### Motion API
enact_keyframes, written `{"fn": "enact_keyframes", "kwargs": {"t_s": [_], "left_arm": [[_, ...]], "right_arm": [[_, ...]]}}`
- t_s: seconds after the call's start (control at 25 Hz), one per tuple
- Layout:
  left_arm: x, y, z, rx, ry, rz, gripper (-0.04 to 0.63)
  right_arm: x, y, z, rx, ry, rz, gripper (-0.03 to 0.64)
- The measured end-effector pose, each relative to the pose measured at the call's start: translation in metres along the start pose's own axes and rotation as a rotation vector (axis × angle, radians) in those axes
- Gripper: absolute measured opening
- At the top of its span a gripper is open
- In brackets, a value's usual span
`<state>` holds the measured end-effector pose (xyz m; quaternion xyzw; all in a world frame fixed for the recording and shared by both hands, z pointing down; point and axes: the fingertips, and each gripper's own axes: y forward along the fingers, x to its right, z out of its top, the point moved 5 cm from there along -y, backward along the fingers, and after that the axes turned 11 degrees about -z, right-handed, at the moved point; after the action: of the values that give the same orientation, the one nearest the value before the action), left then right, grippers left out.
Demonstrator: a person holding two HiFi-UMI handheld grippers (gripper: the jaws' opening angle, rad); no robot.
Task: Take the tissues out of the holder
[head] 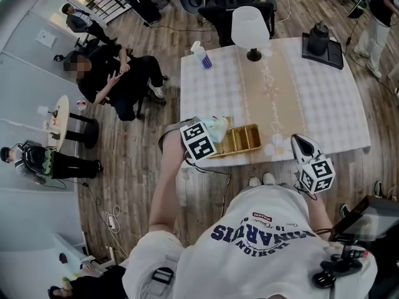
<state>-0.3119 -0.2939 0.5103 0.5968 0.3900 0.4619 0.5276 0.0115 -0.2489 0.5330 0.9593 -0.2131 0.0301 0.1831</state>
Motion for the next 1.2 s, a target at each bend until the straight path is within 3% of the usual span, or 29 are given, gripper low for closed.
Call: {"fn": "enact_keyframes", "kwargs": {"t_s": [0.16,0.28,0.6,0.92,1.2], "left_arm": [[-0.004,-0.062,0.004,0.026,0.001,0.108,0.005],[-0.002,-0.078,0.01,0.031,0.007,0.132,0.004],[0.008,-0.069,0.015,0.025,0.026,0.097,0.005],[0.004,-0.064,0.024,0.028,0.032,0.113,0.005],[0.009,-0.054,0.07,0.061,0.134,0.095,0.005]], "right_arm": [[-0.003,0.001,0.0,0.0,0.002,0.002,0.008],[-0.002,0.001,0.0,-0.002,0.003,0.003,0.009],[0.001,0.002,-0.001,-0.003,0.007,-0.008,0.009],[0.005,-0.003,-0.003,-0.003,0.015,-0.02,0.009],[0.022,-0.021,-0.01,0.011,0.044,-0.083,0.008]]}}
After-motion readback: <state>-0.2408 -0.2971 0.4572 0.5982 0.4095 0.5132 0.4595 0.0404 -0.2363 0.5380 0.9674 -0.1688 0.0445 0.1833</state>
